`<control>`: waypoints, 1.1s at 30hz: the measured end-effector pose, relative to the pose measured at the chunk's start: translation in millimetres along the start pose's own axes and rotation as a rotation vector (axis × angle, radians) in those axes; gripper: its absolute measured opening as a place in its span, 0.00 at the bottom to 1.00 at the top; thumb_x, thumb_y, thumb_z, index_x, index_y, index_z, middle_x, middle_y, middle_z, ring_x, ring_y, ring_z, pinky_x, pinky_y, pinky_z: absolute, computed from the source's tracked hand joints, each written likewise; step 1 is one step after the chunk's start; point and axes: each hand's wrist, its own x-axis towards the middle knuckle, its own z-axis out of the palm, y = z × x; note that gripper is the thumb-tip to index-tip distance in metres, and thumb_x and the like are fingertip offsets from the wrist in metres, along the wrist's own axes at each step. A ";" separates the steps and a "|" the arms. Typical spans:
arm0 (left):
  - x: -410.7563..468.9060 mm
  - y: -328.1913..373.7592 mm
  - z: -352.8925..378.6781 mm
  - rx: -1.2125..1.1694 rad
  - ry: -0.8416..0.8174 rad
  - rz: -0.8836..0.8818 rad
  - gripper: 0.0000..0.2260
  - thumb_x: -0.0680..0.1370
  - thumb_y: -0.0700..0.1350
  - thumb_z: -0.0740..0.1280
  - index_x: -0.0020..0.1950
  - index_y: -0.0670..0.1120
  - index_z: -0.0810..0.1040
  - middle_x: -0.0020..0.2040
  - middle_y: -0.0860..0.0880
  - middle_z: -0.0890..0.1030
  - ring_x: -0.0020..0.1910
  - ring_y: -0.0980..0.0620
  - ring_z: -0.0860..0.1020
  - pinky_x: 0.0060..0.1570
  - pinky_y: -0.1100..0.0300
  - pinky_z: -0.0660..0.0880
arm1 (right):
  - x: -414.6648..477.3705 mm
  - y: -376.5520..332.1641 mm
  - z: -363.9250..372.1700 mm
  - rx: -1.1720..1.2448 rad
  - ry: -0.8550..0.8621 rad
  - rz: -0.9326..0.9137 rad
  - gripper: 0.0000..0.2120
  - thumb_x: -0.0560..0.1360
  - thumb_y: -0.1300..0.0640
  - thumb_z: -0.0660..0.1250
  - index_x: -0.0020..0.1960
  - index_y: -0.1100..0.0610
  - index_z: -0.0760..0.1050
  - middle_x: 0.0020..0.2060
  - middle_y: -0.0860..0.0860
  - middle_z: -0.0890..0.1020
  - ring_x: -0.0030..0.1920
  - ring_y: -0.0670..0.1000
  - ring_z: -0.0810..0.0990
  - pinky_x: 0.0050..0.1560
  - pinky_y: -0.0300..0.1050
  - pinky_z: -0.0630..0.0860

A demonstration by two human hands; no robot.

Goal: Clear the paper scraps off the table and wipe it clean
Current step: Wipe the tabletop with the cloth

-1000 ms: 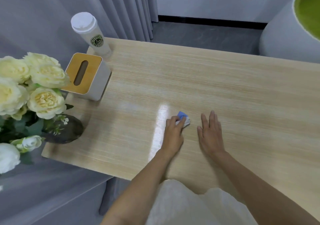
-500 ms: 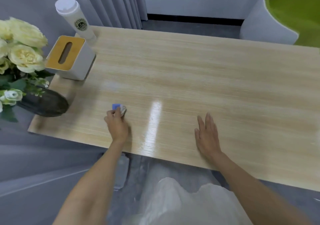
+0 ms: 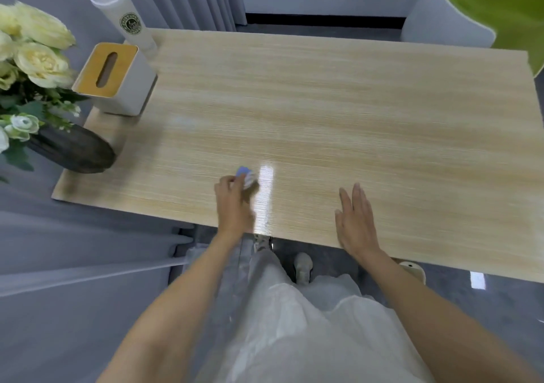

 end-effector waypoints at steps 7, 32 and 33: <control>-36.8 -2.4 16.5 0.114 0.031 -0.243 0.24 0.72 0.27 0.61 0.68 0.40 0.71 0.59 0.41 0.70 0.53 0.43 0.66 0.50 0.58 0.69 | -15.3 -5.8 12.7 -0.035 -0.024 0.002 0.25 0.83 0.55 0.46 0.78 0.56 0.45 0.76 0.58 0.40 0.76 0.54 0.37 0.76 0.50 0.38; -43.4 37.8 56.8 0.200 0.014 -0.229 0.27 0.72 0.29 0.62 0.71 0.39 0.66 0.64 0.37 0.68 0.54 0.37 0.67 0.53 0.51 0.66 | -87.1 72.5 5.4 -0.043 0.078 0.401 0.26 0.83 0.51 0.48 0.78 0.56 0.46 0.76 0.61 0.41 0.77 0.56 0.40 0.76 0.52 0.41; -50.0 50.2 65.0 0.202 -0.005 -0.211 0.28 0.71 0.29 0.63 0.71 0.40 0.66 0.64 0.37 0.68 0.53 0.38 0.67 0.51 0.52 0.67 | -88.3 78.6 1.0 -0.048 0.071 0.396 0.26 0.83 0.51 0.47 0.78 0.56 0.45 0.76 0.61 0.41 0.77 0.56 0.40 0.76 0.52 0.40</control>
